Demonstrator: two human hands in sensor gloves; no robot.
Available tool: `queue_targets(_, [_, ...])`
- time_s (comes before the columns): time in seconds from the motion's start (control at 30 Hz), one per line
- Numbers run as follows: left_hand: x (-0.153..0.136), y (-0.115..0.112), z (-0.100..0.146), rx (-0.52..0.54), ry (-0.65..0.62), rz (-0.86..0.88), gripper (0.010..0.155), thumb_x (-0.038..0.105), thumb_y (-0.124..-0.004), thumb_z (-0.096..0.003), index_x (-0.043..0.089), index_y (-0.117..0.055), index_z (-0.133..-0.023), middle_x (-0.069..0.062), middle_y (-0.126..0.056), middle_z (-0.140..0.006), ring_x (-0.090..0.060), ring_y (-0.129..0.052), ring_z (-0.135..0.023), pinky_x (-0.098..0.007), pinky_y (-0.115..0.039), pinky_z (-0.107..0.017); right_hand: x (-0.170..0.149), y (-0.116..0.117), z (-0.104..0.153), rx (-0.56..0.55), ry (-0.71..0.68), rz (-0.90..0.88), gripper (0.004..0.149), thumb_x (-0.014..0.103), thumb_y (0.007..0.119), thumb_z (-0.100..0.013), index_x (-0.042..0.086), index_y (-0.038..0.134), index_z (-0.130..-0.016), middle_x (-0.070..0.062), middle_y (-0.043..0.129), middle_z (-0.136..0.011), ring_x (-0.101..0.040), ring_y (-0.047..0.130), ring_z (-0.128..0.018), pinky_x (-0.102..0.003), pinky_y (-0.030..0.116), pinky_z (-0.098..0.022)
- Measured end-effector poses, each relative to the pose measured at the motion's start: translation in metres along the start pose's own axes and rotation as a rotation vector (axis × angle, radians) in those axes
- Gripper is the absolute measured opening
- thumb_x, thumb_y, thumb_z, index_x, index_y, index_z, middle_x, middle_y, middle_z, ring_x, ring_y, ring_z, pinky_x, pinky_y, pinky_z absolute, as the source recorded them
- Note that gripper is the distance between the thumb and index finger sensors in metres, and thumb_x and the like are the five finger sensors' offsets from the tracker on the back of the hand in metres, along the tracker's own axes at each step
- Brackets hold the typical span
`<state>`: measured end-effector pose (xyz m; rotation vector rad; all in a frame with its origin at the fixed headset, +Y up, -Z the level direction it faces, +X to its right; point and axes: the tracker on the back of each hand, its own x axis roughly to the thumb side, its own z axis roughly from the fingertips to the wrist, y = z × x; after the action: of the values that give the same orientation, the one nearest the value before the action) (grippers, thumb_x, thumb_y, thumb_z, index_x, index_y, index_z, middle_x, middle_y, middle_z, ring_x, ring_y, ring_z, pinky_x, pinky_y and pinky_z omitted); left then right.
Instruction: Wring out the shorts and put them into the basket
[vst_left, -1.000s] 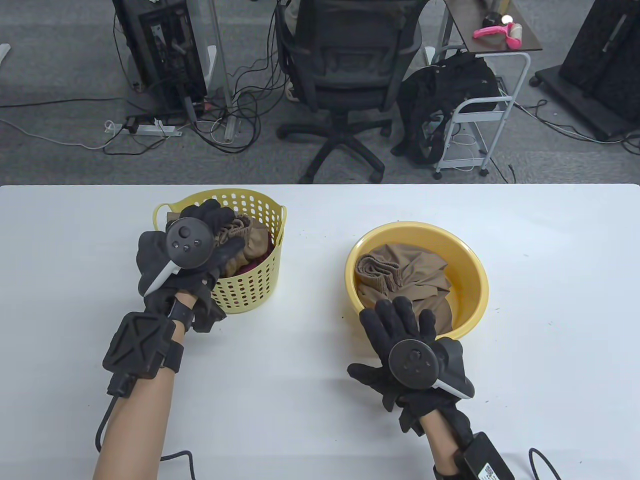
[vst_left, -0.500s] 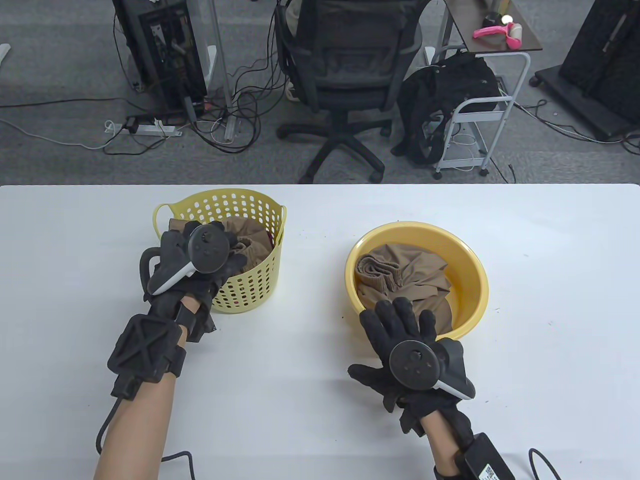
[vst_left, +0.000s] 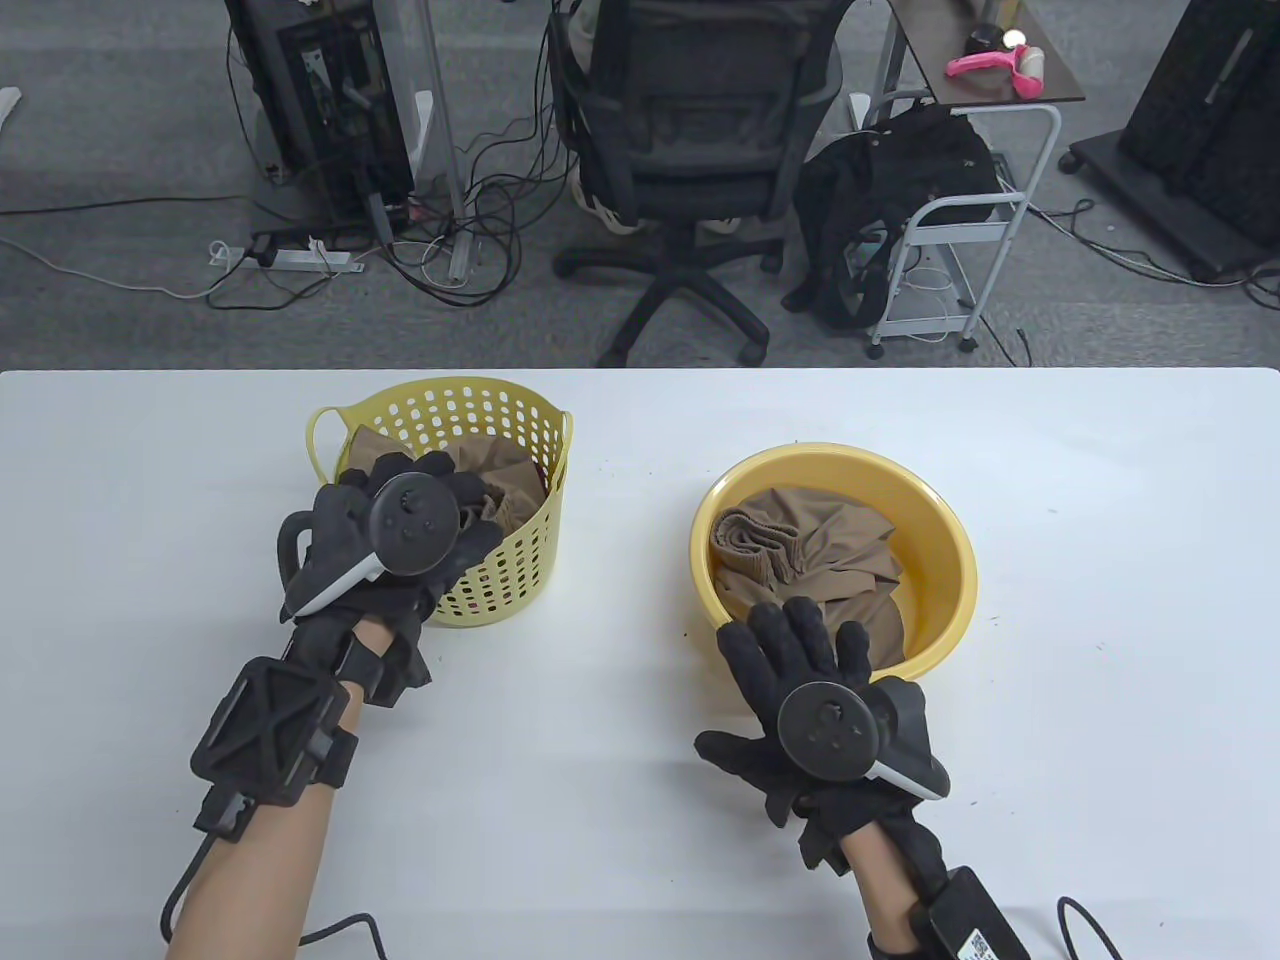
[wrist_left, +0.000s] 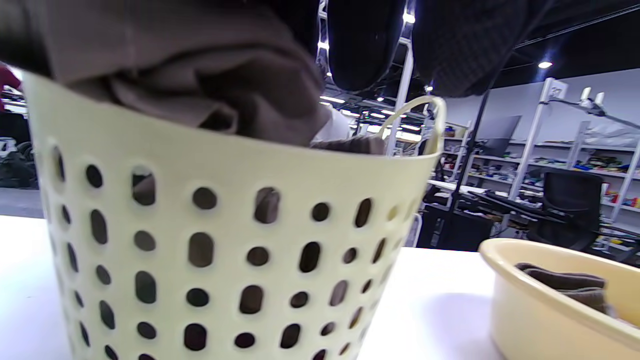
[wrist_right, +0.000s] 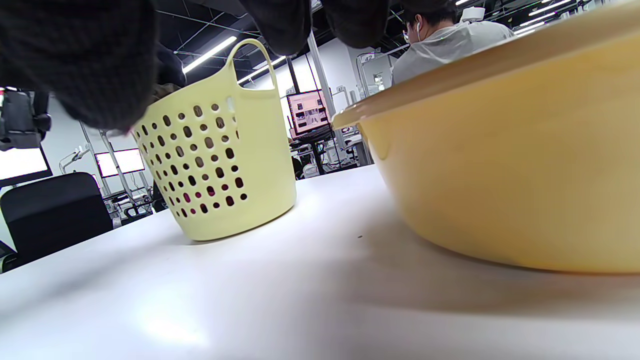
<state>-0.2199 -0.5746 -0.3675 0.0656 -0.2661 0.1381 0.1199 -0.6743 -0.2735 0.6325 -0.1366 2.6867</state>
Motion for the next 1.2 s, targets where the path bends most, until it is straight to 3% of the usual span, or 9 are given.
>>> queue_targets(0.23, [0.016, 0.01, 0.032, 0.042, -0.096, 0.018, 0.059, 0.053, -0.081, -0.053, 0.026, -0.066, -0.104, -0.017, -0.063, -0.118, -0.055, -0.06, -0.108, -0.073, -0.043, -0.068, 0.003, 0.001, 0.0, 0.009, -0.01, 0.002, 0.095, 0.066, 0.082, -0.044, 0.011, 0.045, -0.111, -0.028, 0.038, -0.112, -0.057, 0.03, -0.102, -0.081, 0.027, -0.062])
queue_targets(0.43, [0.029, 0.004, 0.06, 0.098, -0.161, 0.067, 0.066, 0.056, -0.081, -0.0526, 0.026, -0.059, -0.108, -0.02, -0.054, -0.121, -0.057, -0.055, -0.108, -0.073, -0.042, -0.068, 0.005, 0.002, 0.001, 0.011, -0.014, 0.007, 0.095, 0.066, 0.082, -0.044, 0.011, 0.045, -0.111, -0.028, 0.038, -0.113, -0.057, 0.03, -0.102, -0.081, 0.027, -0.062])
queue_targets(0.63, [0.044, -0.013, 0.078, 0.12, -0.222, 0.047, 0.078, 0.064, -0.078, -0.0502, 0.025, -0.051, -0.112, -0.023, -0.044, -0.124, -0.06, -0.047, -0.11, -0.076, -0.039, -0.068, 0.007, 0.003, 0.001, 0.023, -0.019, 0.012, 0.095, 0.066, 0.082, -0.044, 0.011, 0.045, -0.111, -0.028, 0.038, -0.112, -0.058, 0.03, -0.102, -0.081, 0.027, -0.062])
queue_targets(1.2, [0.053, -0.076, 0.095, 0.065, -0.25, 0.002, 0.085, 0.071, -0.074, -0.0492, 0.025, -0.046, -0.115, -0.023, -0.037, -0.126, -0.062, -0.037, -0.112, -0.077, -0.032, -0.067, 0.011, 0.005, 0.001, 0.037, -0.027, 0.028, 0.096, 0.067, 0.082, -0.044, 0.011, 0.044, -0.112, -0.028, 0.038, -0.112, -0.058, 0.03, -0.102, -0.081, 0.026, -0.062])
